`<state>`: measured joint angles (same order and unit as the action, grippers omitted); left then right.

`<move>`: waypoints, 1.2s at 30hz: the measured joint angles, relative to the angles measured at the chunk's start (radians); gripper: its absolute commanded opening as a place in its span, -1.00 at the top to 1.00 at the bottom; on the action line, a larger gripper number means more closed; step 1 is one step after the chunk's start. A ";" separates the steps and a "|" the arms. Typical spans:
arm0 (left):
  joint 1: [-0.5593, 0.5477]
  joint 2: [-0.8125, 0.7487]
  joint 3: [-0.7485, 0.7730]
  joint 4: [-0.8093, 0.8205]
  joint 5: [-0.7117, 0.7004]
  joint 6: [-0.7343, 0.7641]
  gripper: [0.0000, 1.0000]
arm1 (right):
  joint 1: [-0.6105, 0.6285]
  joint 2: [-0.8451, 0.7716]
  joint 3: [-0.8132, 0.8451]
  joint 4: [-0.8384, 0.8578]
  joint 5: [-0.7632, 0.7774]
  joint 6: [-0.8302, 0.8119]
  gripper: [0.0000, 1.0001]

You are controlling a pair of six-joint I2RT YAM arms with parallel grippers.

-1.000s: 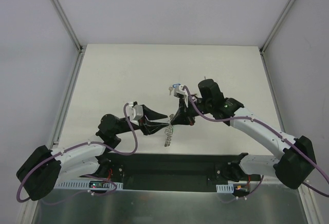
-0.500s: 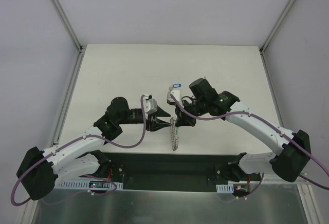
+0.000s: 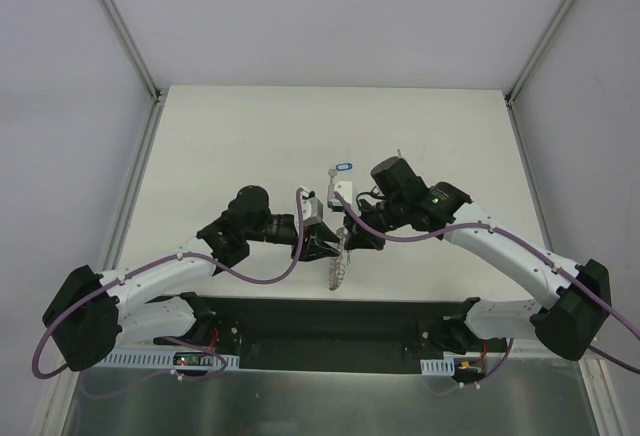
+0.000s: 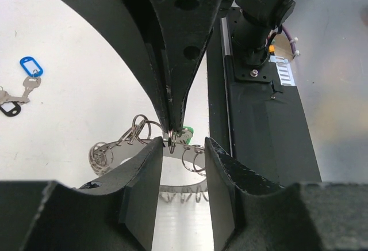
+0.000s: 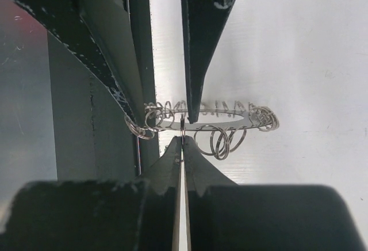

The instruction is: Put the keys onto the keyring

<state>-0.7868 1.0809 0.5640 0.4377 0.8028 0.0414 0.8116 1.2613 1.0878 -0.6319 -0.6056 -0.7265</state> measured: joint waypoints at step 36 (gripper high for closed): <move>-0.019 0.011 -0.116 0.255 -0.147 -0.093 1.00 | -0.010 -0.271 -0.199 0.236 0.100 0.163 0.37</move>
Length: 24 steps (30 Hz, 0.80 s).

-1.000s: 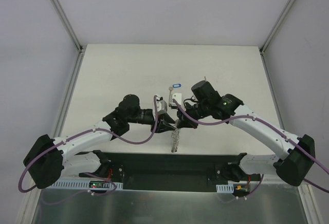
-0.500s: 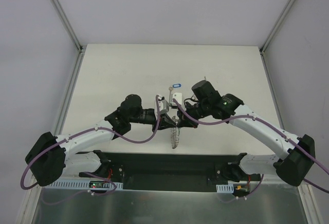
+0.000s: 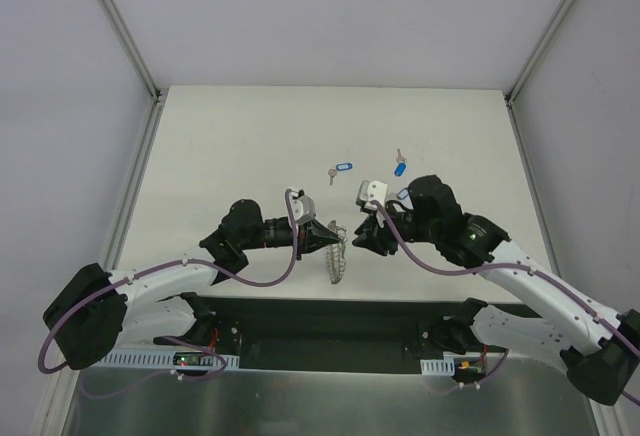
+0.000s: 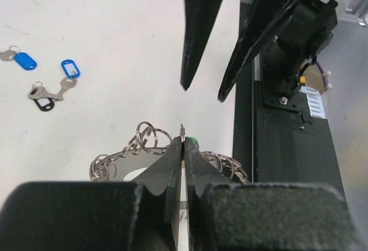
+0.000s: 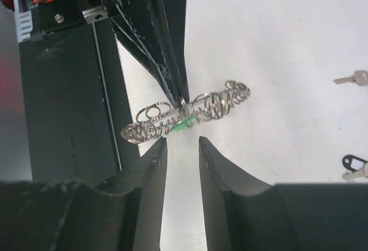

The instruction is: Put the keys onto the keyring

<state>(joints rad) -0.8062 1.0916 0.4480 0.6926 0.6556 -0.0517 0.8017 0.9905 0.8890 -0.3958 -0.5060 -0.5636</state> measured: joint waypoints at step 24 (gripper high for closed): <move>0.000 -0.034 -0.103 0.303 0.007 -0.076 1.00 | -0.079 -0.194 -0.298 0.470 -0.037 0.286 0.35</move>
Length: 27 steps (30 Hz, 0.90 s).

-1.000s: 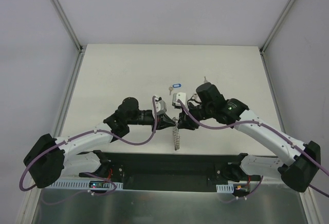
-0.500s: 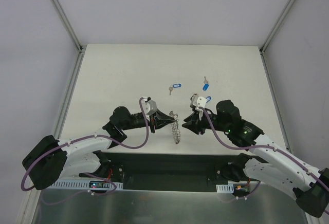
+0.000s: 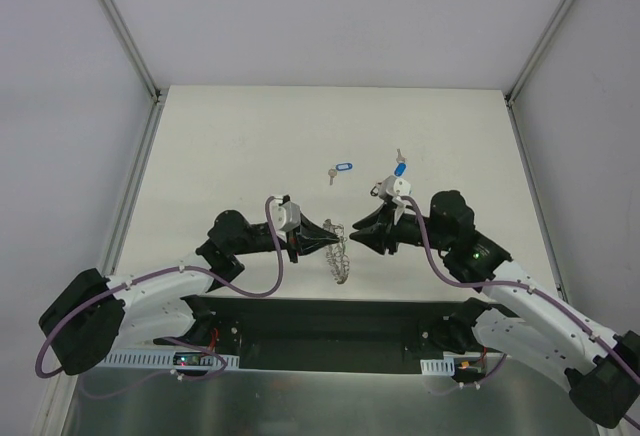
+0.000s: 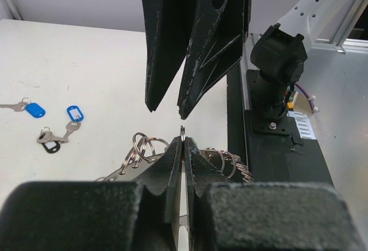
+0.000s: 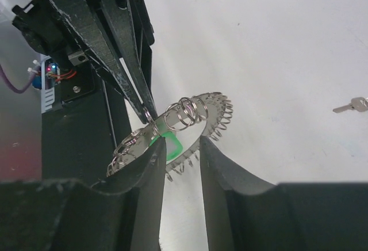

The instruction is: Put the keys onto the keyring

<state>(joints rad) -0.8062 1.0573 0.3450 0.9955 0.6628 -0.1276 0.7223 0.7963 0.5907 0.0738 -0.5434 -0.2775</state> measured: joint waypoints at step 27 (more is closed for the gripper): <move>0.000 -0.012 0.022 -0.015 0.064 0.038 1.00 | -0.036 0.067 0.000 0.051 -0.209 0.009 0.56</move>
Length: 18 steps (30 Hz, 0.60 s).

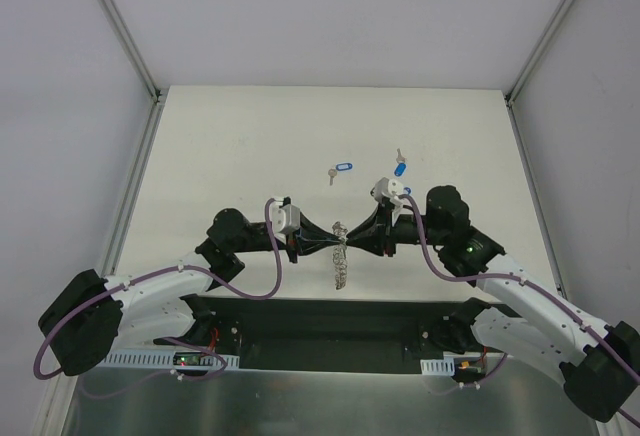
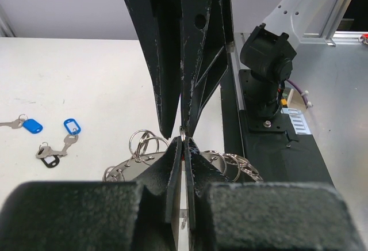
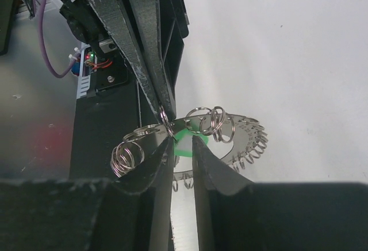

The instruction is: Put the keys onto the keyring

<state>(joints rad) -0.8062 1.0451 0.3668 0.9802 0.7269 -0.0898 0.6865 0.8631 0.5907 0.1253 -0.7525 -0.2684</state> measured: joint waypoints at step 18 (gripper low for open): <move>0.000 -0.008 0.000 0.024 0.007 0.000 1.00 | -0.006 0.022 0.000 0.037 -0.092 0.006 0.98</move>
<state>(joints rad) -0.8062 1.0374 0.3664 1.0042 0.7338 -0.0898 0.6800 0.8848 0.5907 0.1627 -0.8448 -0.2626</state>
